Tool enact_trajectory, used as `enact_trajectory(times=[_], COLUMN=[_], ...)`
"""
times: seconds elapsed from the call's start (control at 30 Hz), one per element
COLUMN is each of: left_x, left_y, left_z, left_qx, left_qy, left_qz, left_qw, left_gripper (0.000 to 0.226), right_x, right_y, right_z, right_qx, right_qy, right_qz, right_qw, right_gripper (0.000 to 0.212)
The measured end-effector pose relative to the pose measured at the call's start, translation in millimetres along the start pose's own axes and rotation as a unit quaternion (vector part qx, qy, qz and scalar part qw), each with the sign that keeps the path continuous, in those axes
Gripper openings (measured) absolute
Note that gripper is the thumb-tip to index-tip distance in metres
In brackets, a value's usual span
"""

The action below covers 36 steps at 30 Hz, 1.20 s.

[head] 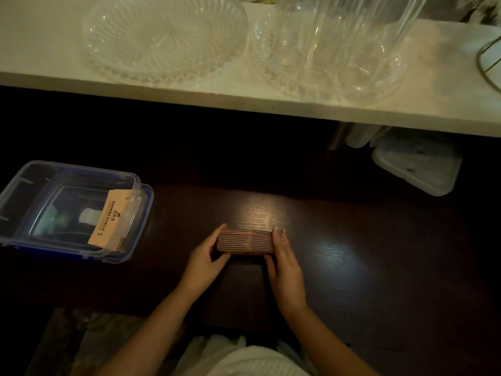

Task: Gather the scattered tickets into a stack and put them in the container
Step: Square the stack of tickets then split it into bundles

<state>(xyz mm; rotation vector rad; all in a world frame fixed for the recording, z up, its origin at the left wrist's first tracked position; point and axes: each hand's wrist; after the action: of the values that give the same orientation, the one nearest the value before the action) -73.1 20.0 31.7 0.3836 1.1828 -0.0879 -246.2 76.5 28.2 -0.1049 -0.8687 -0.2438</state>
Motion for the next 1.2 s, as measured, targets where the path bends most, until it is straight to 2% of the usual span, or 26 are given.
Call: enact_trajectory(times=[0.23,0.4,0.53,0.57,0.63,0.7,0.77,0.87,0.97,1.07,1.2], left_x=[-13,-9,-19,-23,-33,-45,-55,-66,-71,-75,-86], left_y=[-16,-14,-21,-22,-23,-21,-17,-12,-9,-4,3], left_z=[23,16,21,22,20,15,7,-4,-2,8,21], left_qx=[0.017,-0.004,0.034,0.027,-0.013,-0.042,-0.042,-0.059,-0.093,-0.082,-0.073], left_qy=[-0.134,-0.106,-0.065,-0.028,0.115,0.274,0.343,0.342,0.305,0.281,0.256], left_qz=[-0.069,-0.029,0.002,0.026,0.078,0.126,0.162,0.177,0.192,0.204,0.199], left_qw=[0.988,0.994,0.997,0.999,0.990,0.952,0.924,0.921,0.928,0.934,0.943], left_gripper=[0.062,0.063,0.060,0.057,0.047,0.038,0.027,0.021,0.018,0.014,0.019], right_x=[-12,-16,-10,-6,5,15,24,34,42,51,78], right_y=[-15,-22,-36,-39,-45,-45,-40,-33,-29,-39,-59], right_z=[21,27,35,38,42,43,39,34,35,41,52], right_qx=[-0.017,0.018,0.080,0.102,0.161,0.198,0.206,0.207,0.244,0.283,0.315], right_qy=[0.035,0.063,0.104,0.079,-0.060,-0.189,-0.266,-0.340,-0.351,-0.334,-0.315], right_qz=[0.077,0.089,0.060,0.019,-0.090,-0.164,-0.212,-0.274,-0.307,-0.293,-0.233], right_qw=[0.996,0.994,0.989,0.991,0.981,0.948,0.918,0.876,0.850,0.850,0.864], right_gripper=[0.056,0.053,0.044,0.040,0.031,0.026,0.021,0.023,0.026,0.029,0.034])
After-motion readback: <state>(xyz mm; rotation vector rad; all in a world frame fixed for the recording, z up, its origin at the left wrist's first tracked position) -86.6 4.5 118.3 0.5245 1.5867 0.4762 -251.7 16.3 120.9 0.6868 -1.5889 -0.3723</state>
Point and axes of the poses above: each hand's wrist, its own y-axis away from the middle knuckle, its own z-axis out of the back of the hand, x = y × z, and after that the axes turned 3 degrees about -z, right-handed
